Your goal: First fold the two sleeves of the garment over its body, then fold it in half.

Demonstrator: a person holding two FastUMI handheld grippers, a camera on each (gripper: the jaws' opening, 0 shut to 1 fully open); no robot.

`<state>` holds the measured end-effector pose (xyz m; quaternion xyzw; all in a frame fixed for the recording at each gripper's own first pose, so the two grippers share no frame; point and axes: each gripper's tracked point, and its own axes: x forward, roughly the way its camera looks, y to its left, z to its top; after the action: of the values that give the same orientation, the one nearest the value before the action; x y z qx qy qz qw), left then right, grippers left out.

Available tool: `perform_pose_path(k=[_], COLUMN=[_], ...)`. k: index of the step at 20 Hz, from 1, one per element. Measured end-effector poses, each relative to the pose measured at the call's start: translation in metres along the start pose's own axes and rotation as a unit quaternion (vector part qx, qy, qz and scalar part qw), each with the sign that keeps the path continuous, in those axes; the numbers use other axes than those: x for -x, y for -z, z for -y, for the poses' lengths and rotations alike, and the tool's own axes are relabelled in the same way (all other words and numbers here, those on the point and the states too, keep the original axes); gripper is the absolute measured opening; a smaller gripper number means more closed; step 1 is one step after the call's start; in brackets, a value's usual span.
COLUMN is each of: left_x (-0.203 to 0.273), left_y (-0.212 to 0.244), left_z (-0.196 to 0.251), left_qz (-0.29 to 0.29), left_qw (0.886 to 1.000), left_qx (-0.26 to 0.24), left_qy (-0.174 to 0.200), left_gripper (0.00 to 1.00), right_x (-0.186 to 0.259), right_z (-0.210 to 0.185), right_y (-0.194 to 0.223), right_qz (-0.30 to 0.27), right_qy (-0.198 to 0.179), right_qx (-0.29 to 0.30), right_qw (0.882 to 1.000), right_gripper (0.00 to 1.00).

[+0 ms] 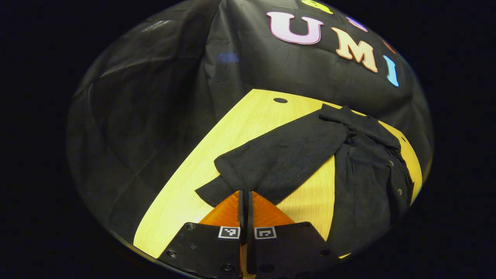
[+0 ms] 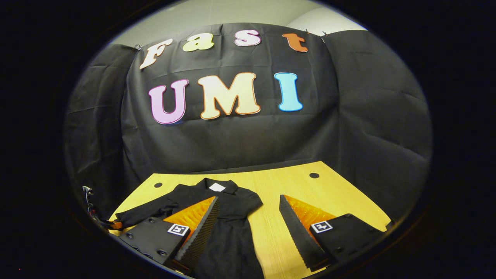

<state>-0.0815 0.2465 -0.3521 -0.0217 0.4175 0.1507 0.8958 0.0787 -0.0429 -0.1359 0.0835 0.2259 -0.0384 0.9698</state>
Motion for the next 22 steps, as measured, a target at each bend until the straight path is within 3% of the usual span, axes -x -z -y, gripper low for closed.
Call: perform_pose_path(k=[5,9,12,17,22], left_x=[0.000,0.001,0.015,0.027,0.047], left_y=[0.001,0.001,-0.021,-0.061,-0.124], left_z=[0.002,0.005,0.014,0.069,0.146], left_qz=[-0.010,-0.028,-0.009,0.019,0.077], left_qw=[1.000,0.999,0.999,0.998,0.990], left_qx=[0.002,-0.024,-0.042,-0.018,-0.040], left_qy=[0.000,0.002,0.002,0.050,0.113], left_gripper=[0.00,0.00,0.00,0.00,0.00], right_x=[0.014,0.016,0.015,0.016,0.020], right_z=[0.022,0.031,0.030,0.028,0.042], right_y=[0.002,0.014,0.025,0.040,0.042], right_qz=[0.001,-0.007,-0.020,-0.037,-0.036], right_qy=[0.012,0.016,0.011,-0.006,-0.011], right_qx=[-0.006,-0.009,-0.010,-0.008,-0.018], right_qw=[1.000,1.000,1.000,0.999,0.999], right_gripper=[0.98,0.98,0.98,0.98,0.94])
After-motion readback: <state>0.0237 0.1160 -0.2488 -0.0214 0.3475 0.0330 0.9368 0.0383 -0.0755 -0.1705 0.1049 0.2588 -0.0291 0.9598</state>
